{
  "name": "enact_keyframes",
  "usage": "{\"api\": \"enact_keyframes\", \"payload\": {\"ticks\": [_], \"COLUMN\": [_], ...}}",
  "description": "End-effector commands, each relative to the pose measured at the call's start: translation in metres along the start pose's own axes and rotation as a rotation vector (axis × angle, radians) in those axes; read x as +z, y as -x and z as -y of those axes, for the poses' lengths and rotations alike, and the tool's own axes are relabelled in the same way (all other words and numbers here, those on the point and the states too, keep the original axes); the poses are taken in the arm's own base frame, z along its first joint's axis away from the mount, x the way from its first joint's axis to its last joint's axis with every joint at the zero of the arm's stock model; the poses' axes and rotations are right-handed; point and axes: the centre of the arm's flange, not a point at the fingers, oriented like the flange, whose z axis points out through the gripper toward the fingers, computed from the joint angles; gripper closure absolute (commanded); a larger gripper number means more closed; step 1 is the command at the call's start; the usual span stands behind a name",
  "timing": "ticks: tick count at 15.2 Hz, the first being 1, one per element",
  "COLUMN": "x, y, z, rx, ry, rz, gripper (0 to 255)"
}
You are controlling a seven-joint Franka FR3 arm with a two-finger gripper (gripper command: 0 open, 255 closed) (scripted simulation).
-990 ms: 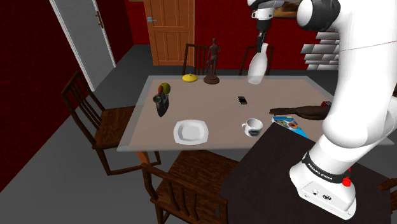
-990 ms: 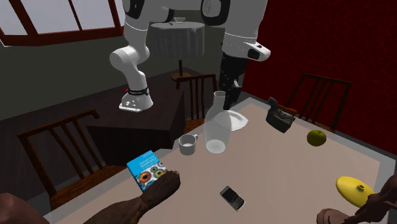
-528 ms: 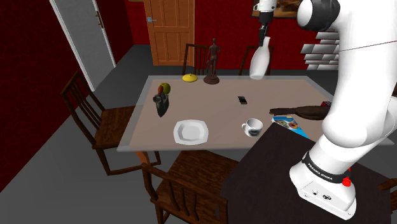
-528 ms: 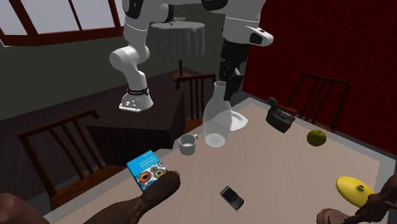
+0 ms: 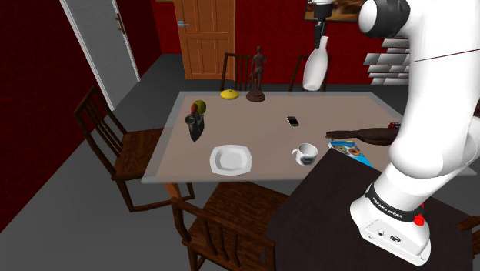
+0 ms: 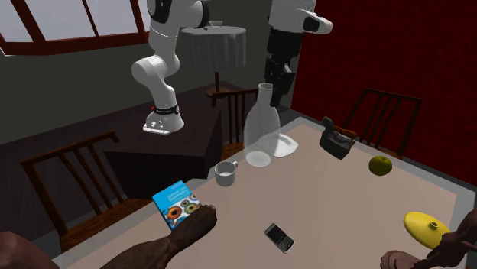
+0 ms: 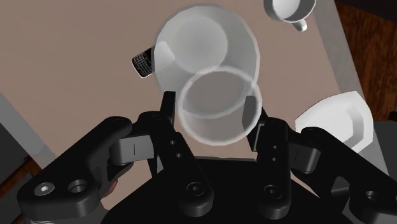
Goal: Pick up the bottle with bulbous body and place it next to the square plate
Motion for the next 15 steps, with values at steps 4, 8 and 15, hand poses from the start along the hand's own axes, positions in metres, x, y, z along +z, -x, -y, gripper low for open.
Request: {"api": "enact_keyframes", "payload": {"ticks": [4,8,15], "x": [-0.003,-0.004,-0.005], "y": [-0.002,-0.005,-0.01], "z": [0.059,0.111,0.203], "rx": [0.0,0.0,0.0], "ry": [0.0,0.0,0.0], "rz": [-0.001,-0.001,-0.001], "gripper": [255,255,255]}}
